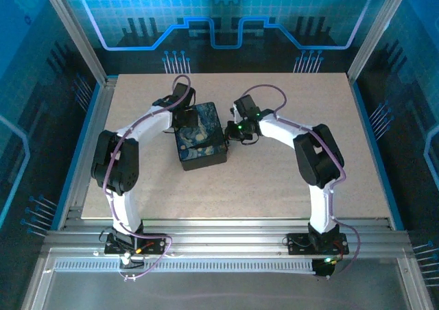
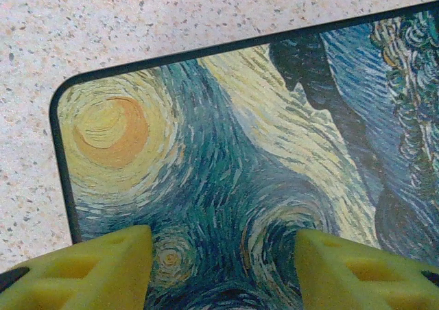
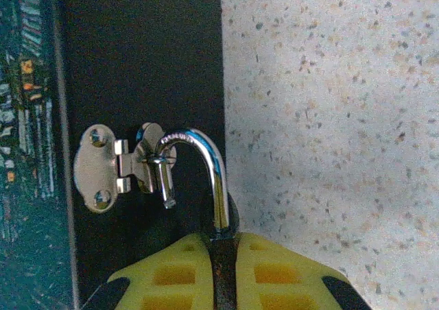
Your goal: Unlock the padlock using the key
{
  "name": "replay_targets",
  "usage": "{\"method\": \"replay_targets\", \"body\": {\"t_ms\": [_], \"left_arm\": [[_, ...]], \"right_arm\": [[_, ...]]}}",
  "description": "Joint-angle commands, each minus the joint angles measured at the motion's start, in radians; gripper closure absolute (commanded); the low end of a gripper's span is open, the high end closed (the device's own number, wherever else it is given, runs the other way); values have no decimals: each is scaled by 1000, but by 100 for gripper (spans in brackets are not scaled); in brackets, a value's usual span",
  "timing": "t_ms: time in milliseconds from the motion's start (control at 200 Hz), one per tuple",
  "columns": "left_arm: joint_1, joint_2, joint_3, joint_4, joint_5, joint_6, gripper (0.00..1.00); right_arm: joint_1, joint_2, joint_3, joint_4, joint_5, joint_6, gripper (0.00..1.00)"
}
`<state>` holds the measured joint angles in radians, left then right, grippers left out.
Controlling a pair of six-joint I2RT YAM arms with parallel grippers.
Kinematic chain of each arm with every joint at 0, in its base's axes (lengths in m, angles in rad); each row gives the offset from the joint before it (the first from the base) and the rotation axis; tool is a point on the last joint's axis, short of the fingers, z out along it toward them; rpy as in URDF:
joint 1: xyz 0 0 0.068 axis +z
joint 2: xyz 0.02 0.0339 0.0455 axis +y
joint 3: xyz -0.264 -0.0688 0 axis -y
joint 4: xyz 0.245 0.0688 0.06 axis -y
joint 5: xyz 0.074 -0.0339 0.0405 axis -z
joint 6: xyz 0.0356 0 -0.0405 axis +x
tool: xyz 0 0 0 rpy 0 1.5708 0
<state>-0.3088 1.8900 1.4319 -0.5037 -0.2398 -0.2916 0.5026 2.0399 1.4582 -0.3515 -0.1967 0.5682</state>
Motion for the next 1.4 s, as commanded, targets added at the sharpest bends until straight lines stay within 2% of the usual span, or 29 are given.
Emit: {"method": "replay_targets", "body": {"t_ms": [0,145,260,345,545,700,885,1020,1141,1251,1391], "left_arm": [[-11,67,-59,-42,129,4,45],[22,70,-61,-22,152,33,50],[32,79,-48,-18,153,61,51],[32,84,-42,-16,154,72,52],[31,75,-47,-27,142,64,52],[31,62,-49,-35,129,73,52],[31,55,-28,-39,190,91,52],[32,80,24,-76,219,92,51],[34,102,64,-96,209,95,51],[40,116,98,-104,206,89,51],[45,125,118,-108,198,88,51]], "right_arm": [[-19,30,69,113,-122,10,88],[-79,19,73,67,-229,-47,87],[-96,1,79,9,-219,-106,78],[-98,-3,56,30,-240,-111,76],[-95,20,34,64,-234,-121,85],[-104,10,6,66,-207,-141,80],[-119,-33,-87,130,-248,-137,75],[-103,-58,-163,223,-361,-78,84],[-53,-99,-245,339,-434,-5,86],[-9,-134,-301,417,-444,57,86],[-22,-180,-359,446,-425,73,83]]}}
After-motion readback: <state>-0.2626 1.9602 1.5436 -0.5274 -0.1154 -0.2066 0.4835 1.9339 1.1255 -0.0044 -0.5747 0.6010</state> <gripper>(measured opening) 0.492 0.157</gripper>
